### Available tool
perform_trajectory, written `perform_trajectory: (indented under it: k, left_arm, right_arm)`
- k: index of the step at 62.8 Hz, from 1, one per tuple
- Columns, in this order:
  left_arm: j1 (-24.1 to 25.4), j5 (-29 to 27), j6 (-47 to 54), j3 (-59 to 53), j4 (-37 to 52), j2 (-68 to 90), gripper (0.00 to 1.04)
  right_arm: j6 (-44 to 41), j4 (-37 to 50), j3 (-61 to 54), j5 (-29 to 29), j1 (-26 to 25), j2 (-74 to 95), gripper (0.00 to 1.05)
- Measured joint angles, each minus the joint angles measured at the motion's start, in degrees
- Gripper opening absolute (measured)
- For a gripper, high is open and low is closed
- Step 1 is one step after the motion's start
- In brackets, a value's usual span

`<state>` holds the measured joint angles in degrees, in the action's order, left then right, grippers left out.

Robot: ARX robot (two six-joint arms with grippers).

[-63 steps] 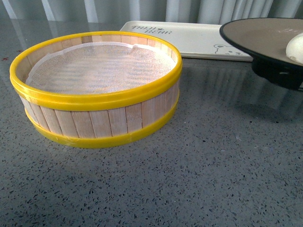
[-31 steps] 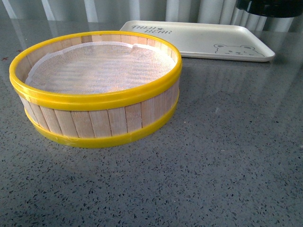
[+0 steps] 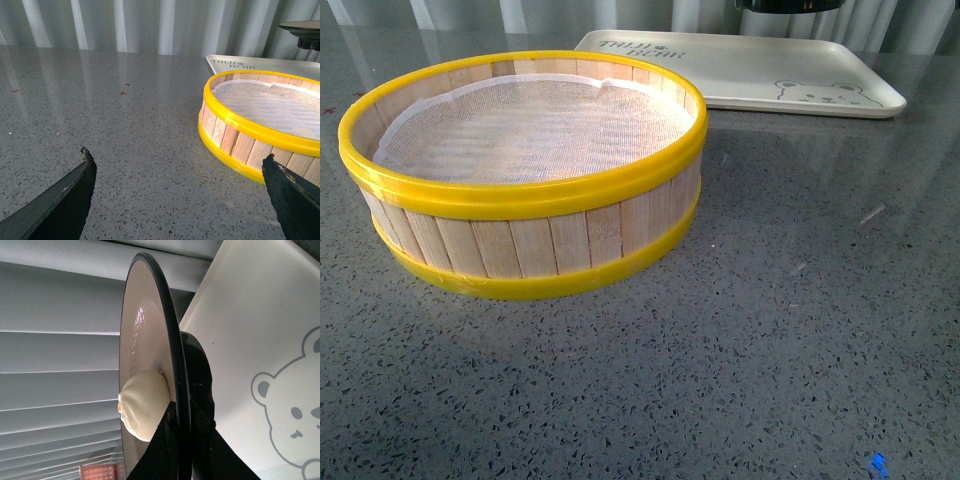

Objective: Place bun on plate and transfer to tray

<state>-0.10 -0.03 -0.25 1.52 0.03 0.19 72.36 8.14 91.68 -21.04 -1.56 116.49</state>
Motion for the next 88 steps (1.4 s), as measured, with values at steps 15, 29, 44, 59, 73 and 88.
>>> perform_trajectory:
  k: [15,29,44,59,73,88]
  left_arm:
    - [0.0,0.02,0.0,0.0,0.0,0.0,0.98]
    - [0.0,0.0,0.0,0.0,0.0,0.0,0.98]
    - [0.0,0.02,0.02,0.0,0.0,0.0,0.98]
    - [0.0,0.0,0.02,0.0,0.0,0.02,0.98]
    - [0.0,0.02,0.0,0.0,0.0,0.02,0.98]
    - [0.0,0.02,0.0,0.0,0.0,0.02,0.98]
  right_arm:
    - [0.15,-0.46,1.6,0.98,0.22,2.4,0.02]
    - [0.2,-0.7,1.62,1.2,0.59,4.96,0.02]
    - [0.39,0.04,1.6,1.55,1.05,5.9,0.02]
    - [0.33,0.07,1.4,1.84,1.07,6.23,0.02]
    - [0.37,0.2,0.72,1.84,0.87,6.75,0.02]
    - [0.24,-0.04,0.39,1.9,0.79,6.75,0.02]
